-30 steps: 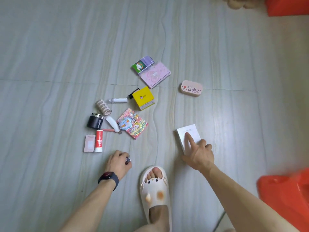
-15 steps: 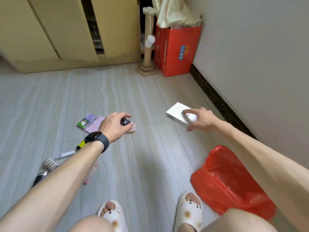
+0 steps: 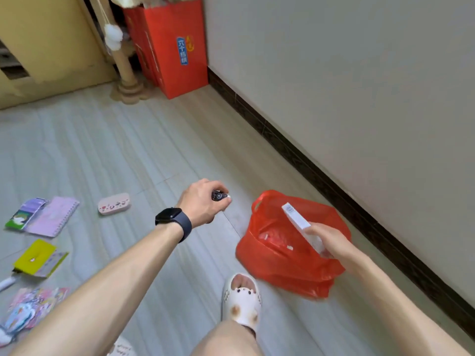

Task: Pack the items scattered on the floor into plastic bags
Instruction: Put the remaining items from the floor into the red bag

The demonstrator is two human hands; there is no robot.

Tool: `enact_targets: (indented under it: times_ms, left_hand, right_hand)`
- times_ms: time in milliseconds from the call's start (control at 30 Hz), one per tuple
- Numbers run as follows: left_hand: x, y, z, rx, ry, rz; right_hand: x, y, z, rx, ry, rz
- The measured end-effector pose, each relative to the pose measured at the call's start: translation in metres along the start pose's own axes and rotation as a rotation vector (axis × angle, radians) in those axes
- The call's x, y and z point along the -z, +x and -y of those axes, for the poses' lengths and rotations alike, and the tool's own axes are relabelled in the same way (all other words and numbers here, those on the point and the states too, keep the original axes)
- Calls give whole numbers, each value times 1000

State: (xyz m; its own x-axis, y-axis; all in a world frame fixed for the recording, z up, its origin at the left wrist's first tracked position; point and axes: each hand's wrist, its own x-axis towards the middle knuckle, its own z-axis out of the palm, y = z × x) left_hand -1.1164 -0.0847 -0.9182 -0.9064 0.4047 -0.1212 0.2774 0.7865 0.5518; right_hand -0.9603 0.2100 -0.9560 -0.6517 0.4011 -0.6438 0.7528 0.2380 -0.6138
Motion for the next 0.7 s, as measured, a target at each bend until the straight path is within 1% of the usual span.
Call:
enact_targets:
  times_ms: [67, 133, 200, 267, 300, 333, 400, 433, 467, 500, 567, 633, 700]
  left_hand:
    - [-25, 0, -1, 18, -59, 44]
    - [-43, -2, 2, 35, -96, 86]
    - [-54, -6, 7, 65, -134, 114]
    - [-59, -10, 14, 98, -140, 115]
    - [-60, -10, 18, 114, -119, 112]
    - [-61, -11, 21, 130, -98, 110]
    - [-61, -10, 26, 166, -116, 106]
    - [-62, -9, 27, 183, -155, 109]
    - [-63, -9, 26, 199, -202, 116]
    - [-65, -9, 23, 214, -250, 122]
    - [-71, -9, 15, 264, -378, 125]
    - [-78, -9, 1, 340, -591, 131]
    - [-85, -11, -16, 410, -788, 195]
  right_hand:
    - [-7, 22, 3, 46, -231, 35]
    - [-16, 42, 10, 73, -447, 19]
    - [-24, 59, 6, 69, -598, -27]
    - [-35, 75, -10, 96, -763, -4]
    - [-40, 82, -22, 80, -846, 22]
    - [-44, 85, -35, 26, -886, 50]
    - [-47, 85, -61, -144, -886, 112]
    - [-48, 79, -67, -203, -892, 145]
    - [-48, 74, -73, -216, -913, 174]
    - [-48, 67, -74, -183, -934, 181]
    - [-47, 51, -70, -37, -890, 112]
    - [-48, 31, -61, 128, -717, -8]
    - [-52, 8, -44, 250, -414, -66]
